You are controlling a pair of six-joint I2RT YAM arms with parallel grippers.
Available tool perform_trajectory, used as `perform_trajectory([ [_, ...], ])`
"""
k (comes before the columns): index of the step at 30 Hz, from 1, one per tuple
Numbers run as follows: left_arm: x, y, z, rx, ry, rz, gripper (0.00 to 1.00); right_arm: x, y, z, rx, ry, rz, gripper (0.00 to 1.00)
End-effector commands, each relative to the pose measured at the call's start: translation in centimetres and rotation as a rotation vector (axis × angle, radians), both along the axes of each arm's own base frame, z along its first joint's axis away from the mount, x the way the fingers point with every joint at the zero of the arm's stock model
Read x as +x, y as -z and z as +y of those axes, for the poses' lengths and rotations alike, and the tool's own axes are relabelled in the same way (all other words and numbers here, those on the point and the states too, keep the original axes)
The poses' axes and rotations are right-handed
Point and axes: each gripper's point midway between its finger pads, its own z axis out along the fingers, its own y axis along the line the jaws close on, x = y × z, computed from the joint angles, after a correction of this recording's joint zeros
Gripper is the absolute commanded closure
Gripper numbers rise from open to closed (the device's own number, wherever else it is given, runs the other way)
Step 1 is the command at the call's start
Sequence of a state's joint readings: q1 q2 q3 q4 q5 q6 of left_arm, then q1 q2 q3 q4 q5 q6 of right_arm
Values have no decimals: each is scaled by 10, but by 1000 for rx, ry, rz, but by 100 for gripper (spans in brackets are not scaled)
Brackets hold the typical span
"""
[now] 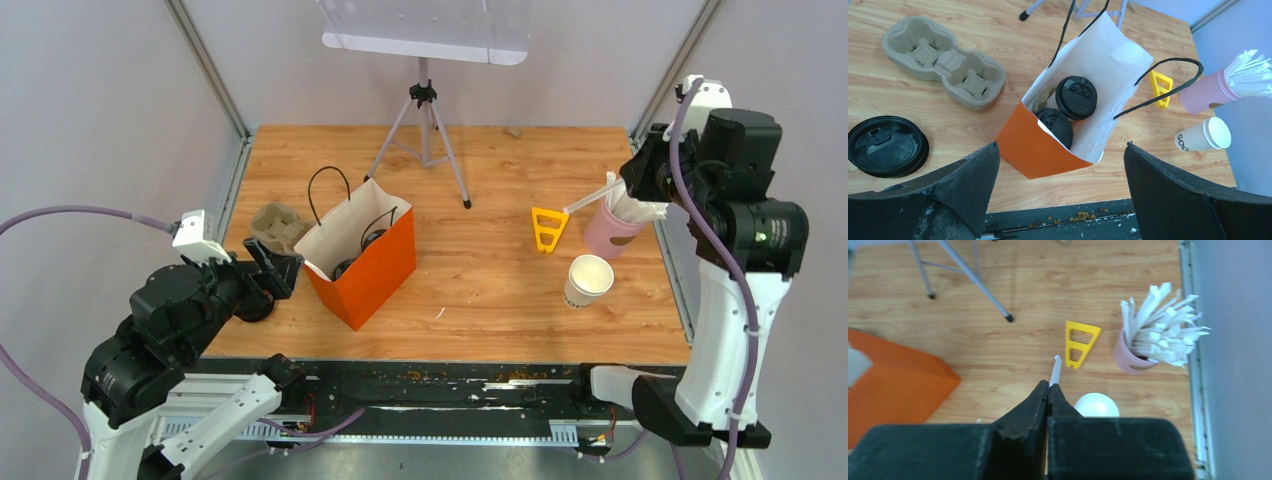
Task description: Pack the takeout coffee
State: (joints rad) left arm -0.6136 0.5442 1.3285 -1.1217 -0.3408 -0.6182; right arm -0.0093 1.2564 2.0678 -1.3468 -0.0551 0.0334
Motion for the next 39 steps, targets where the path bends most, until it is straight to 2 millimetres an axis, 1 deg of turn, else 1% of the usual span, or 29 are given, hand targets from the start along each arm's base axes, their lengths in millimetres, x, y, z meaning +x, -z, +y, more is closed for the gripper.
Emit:
perform_trajectory([
  [1, 5, -16, -8, 1, 36, -39, 0, -20, -54, 44, 269, -113, -192, 100],
  [3, 5, -17, -10, 3, 46, -37, 0, -22, -60, 64, 386, -179, -207, 100],
  [7, 5, -15, -14, -3, 63, -25, 0, -27, -71, 82, 537, -223, -239, 100],
  [9, 6, -13, -17, -1, 71, -17, 0, -32, -71, 99, 612, -295, -221, 100],
  [10, 7, -13, -18, 1, 75, -14, 0, -32, -72, 105, 641, -323, -216, 100],
  [12, 7, -12, -19, 5, 80, -11, 0, -28, -76, 113, 666, -361, -225, 100],
  [14, 8, -13, -18, 0, 74, -15, 0, -19, -84, 119, 663, -384, -260, 100],
  [16, 8, -15, -18, -1, 72, -19, 0, -9, -91, 130, 652, -413, -271, 100],
  [17, 8, -15, -17, 3, 71, -21, 0, -3, -94, 138, 650, -428, -268, 100],
  [19, 8, -16, -16, 12, 68, -25, 0, 5, -100, 159, 655, -485, -258, 100],
  [21, 9, -17, -14, 20, 60, -28, 0, 9, -104, 183, 677, -552, -243, 100],
  [23, 9, -19, -11, 23, 49, -33, 0, 10, -102, 206, 702, -616, -208, 100],
  [26, 9, -23, -8, 25, 38, -47, 0, 14, -89, 233, 711, -674, -145, 100],
  [30, 7, -25, -3, 43, 27, -50, 0, 18, -64, 268, 715, -732, -52, 100],
  [34, 6, -25, 2, 55, 11, -57, 0, 20, -49, 300, 738, -796, 30, 99],
  [37, 7, -24, 2, 65, 13, -55, 0, 21, -25, 326, 744, -796, 122, 98],
  [39, 8, -22, 2, 74, 13, -55, 0, 16, -9, 347, 744, -823, 184, 97],
])
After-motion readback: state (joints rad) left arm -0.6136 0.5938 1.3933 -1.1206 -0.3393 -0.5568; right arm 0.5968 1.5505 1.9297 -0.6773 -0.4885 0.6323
